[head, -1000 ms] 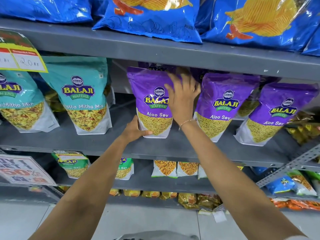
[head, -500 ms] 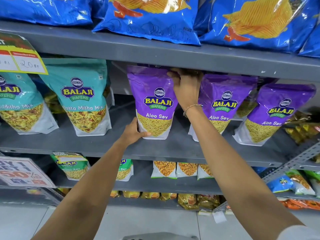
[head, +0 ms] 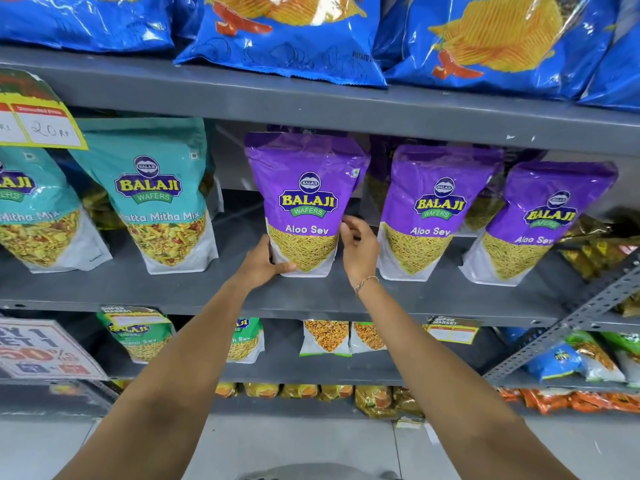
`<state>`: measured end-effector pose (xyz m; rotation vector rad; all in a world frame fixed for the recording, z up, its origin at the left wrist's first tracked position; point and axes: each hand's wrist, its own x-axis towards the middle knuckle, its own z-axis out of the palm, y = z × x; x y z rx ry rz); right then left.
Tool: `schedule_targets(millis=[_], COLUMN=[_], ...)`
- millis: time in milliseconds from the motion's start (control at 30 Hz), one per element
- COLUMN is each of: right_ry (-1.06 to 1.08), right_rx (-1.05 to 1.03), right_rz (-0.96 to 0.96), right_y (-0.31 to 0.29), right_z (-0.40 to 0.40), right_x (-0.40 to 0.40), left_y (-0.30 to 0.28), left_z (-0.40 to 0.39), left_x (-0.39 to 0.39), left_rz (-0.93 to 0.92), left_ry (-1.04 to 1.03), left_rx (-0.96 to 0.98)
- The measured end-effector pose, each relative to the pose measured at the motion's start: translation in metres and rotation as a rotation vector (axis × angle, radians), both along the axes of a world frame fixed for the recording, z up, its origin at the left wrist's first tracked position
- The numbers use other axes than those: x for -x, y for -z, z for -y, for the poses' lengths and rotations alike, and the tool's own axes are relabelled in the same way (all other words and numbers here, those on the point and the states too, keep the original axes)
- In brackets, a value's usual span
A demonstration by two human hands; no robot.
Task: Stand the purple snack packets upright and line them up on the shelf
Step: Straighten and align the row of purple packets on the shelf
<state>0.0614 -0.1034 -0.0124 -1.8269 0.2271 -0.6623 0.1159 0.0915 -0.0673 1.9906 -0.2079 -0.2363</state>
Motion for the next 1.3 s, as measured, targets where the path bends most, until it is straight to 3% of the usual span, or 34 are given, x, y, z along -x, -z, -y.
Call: schedule_targets(millis=[433, 767, 833, 967, 1033, 1100, 1233, 1300], right_ry=[0.243, -0.044, 0.023, 0.367, 0.479, 0.400, -0.088, -0.137], right_rx=[-0.291, 0.101, 0.138, 0.084, 0.103, 0.054, -0.099, -0.107], right_rz=[0.026, -0.041, -0.029, 0.055, -0.007, -0.153, -0.350, -0.408], right_y=[-0.004, 0.028, 0.043, 0.052, 0.046, 0.039, 0.029, 0.029], right_z=[-0.018, 0.029, 0.037, 0.072, 0.103, 0.133, 0.179, 0.187], right_x=[-0.018, 0.012, 0.027, 0.052, 0.054, 0.049, 0.036, 0.032], left_y=[-0.002, 0.000, -0.004, -0.006, -0.005, -0.004, -0.011, -0.013], left_z=[0.003, 0.001, 0.003, 0.011, 0.015, 0.016, 0.022, 0.023], left_x=[0.004, 0.002, 0.007, 0.015, 0.017, 0.016, 0.015, 0.015], left_rz=[0.032, -0.067, -0.090, -0.053, -0.037, -0.028, -0.017, -0.015], left_ry=[-0.038, 0.016, 0.025, -0.037, -0.081, -0.130, -0.214, -0.227], left_rx=[-0.033, 0.062, 0.065, 0.096, 0.106, 0.106, 0.032, 0.012])
